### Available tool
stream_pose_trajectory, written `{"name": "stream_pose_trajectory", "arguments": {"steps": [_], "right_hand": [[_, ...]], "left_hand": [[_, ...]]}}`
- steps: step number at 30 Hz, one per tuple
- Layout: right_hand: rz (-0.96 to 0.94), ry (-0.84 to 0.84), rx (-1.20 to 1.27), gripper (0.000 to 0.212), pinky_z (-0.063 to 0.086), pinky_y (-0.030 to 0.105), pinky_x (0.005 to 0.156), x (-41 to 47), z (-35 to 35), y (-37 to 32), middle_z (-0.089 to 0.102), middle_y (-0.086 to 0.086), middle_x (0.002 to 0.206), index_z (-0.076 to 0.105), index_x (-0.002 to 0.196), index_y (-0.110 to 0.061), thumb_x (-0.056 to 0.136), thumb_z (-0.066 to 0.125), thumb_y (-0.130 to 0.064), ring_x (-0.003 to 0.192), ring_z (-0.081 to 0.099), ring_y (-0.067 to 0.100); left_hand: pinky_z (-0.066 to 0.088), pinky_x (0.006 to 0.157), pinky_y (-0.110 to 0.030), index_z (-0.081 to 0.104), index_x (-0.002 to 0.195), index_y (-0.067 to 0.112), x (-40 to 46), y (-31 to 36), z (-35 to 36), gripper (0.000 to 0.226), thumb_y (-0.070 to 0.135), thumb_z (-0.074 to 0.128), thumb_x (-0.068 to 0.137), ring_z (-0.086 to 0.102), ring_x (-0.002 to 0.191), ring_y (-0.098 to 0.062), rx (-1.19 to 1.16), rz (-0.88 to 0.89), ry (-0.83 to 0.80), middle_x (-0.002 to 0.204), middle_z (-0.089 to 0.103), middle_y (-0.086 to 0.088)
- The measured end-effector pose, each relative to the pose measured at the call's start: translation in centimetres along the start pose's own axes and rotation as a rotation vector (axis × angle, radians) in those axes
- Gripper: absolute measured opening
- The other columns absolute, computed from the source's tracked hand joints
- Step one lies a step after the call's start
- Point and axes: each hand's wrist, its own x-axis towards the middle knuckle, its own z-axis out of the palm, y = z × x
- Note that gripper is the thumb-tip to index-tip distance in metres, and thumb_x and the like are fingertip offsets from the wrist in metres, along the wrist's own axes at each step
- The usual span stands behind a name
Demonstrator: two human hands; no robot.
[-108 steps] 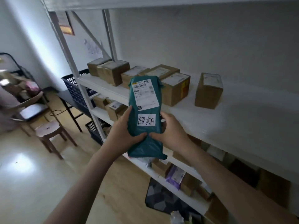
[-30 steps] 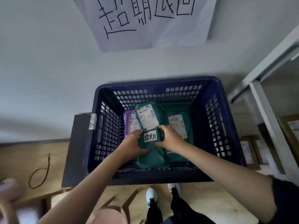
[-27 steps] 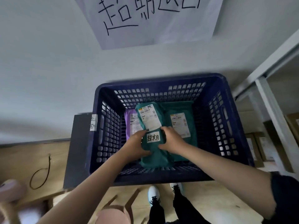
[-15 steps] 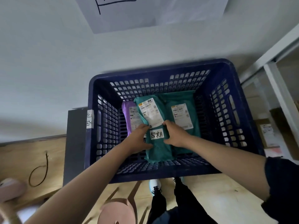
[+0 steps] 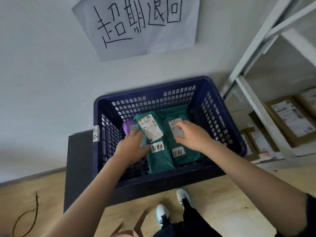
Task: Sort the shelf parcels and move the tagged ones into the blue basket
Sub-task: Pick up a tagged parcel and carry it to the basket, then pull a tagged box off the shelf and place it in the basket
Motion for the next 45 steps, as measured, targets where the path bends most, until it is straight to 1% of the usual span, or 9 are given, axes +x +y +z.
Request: {"name": "stream_pose_trajectory", "arguments": {"steps": [5, 12, 16, 19, 23, 27, 31, 35, 45], "right_hand": [[0.05, 0.159, -0.034, 0.048, 0.054, 0.036, 0.081, -6.0, -1.6, 1.2, 0.053, -0.007, 0.13, 0.048, 0.14, -0.026, 0.096, 0.058, -0.044, 0.108, 0.059, 0.015], [0.068, 0.225, 0.063, 0.044, 0.053, 0.037, 0.091, -15.0, -2.9, 4.1, 0.054, -0.012, 0.131, 0.051, 0.138, -0.027, 0.097, 0.06, -0.041, 0.114, 0.057, 0.01], [0.037, 0.269, 0.074, 0.042, 0.051, 0.029, 0.09, -20.3, -3.7, 6.3, 0.054, -0.014, 0.127, 0.052, 0.137, -0.027, 0.097, 0.06, -0.039, 0.112, 0.057, 0.007], [0.046, 0.278, 0.031, 0.038, 0.049, 0.025, 0.089, -25.1, -4.3, 8.8, 0.053, -0.017, 0.125, 0.052, 0.134, -0.03, 0.098, 0.058, -0.039, 0.109, 0.057, 0.005], [0.102, 0.268, 0.031, 0.04, 0.053, 0.033, 0.092, -31.8, -4.7, 14.3, 0.055, -0.014, 0.129, 0.052, 0.134, -0.031, 0.097, 0.058, -0.041, 0.113, 0.058, 0.008], [0.154, 0.284, -0.006, 0.041, 0.051, 0.029, 0.086, -38.0, -5.1, 19.9, 0.057, -0.011, 0.127, 0.054, 0.133, -0.027, 0.095, 0.059, -0.042, 0.109, 0.058, 0.008], [0.212, 0.291, -0.007, 0.045, 0.051, 0.032, 0.089, -42.6, -6.1, 24.5, 0.06, -0.006, 0.13, 0.054, 0.136, -0.023, 0.096, 0.058, -0.041, 0.112, 0.059, 0.012], [0.257, 0.274, 0.033, 0.044, 0.049, 0.032, 0.089, -44.3, -7.4, 28.0, 0.061, -0.002, 0.129, 0.054, 0.137, -0.019, 0.097, 0.058, -0.038, 0.114, 0.059, 0.016], [0.195, 0.227, 0.066, 0.045, 0.052, 0.036, 0.087, -37.8, -9.5, 34.7, 0.061, 0.002, 0.125, 0.055, 0.134, -0.016, 0.096, 0.059, -0.039, 0.112, 0.057, 0.019]], "left_hand": [[0.048, 0.096, -0.044, 0.031, 0.151, 0.022, -2.0, 1.7, -0.9, 0.073, 0.061, 0.047, 0.091, 0.038, 0.138, -0.022, 0.026, 0.067, 0.089, 0.157, 0.029, 0.004], [0.047, 0.096, -0.039, 0.034, 0.15, 0.026, -7.0, 7.7, -0.7, 0.066, 0.058, 0.046, 0.094, 0.041, 0.136, -0.019, 0.002, 0.128, 0.16, 0.156, 0.03, 0.008], [0.052, 0.088, -0.035, 0.038, 0.147, 0.026, -9.7, 12.2, 0.2, 0.059, 0.054, 0.046, 0.096, 0.045, 0.131, -0.016, -0.044, 0.174, 0.231, 0.152, 0.036, 0.011], [0.048, 0.098, -0.038, 0.039, 0.146, 0.026, -11.8, 16.6, 1.6, 0.056, 0.052, 0.045, 0.097, 0.043, 0.133, -0.017, -0.015, 0.19, 0.276, 0.151, 0.039, 0.009], [0.039, 0.106, -0.04, 0.037, 0.148, 0.026, -14.3, 23.3, 4.6, 0.055, 0.049, 0.043, 0.098, 0.039, 0.136, -0.02, 0.123, 0.216, 0.263, 0.152, 0.038, 0.007], [0.034, 0.111, -0.041, 0.039, 0.147, 0.026, -16.8, 29.8, 8.0, 0.054, 0.047, 0.045, 0.098, 0.037, 0.139, -0.019, 0.118, 0.205, 0.252, 0.151, 0.039, 0.007], [0.041, 0.106, -0.038, 0.04, 0.147, 0.026, -18.9, 36.2, 11.2, 0.052, 0.045, 0.046, 0.098, 0.042, 0.133, -0.017, 0.056, 0.229, 0.159, 0.149, 0.039, 0.009], [0.05, 0.094, -0.034, 0.045, 0.141, 0.027, -19.2, 41.7, 13.3, 0.049, 0.046, 0.049, 0.096, 0.052, 0.119, -0.013, -0.033, 0.24, 0.1, 0.142, 0.046, 0.01], [0.046, 0.1, -0.033, 0.028, 0.153, 0.02, -12.4, 50.3, 15.2, 0.063, 0.045, 0.046, 0.098, 0.045, 0.133, -0.019, -0.116, 0.172, 0.06, 0.155, 0.035, 0.003]]}}
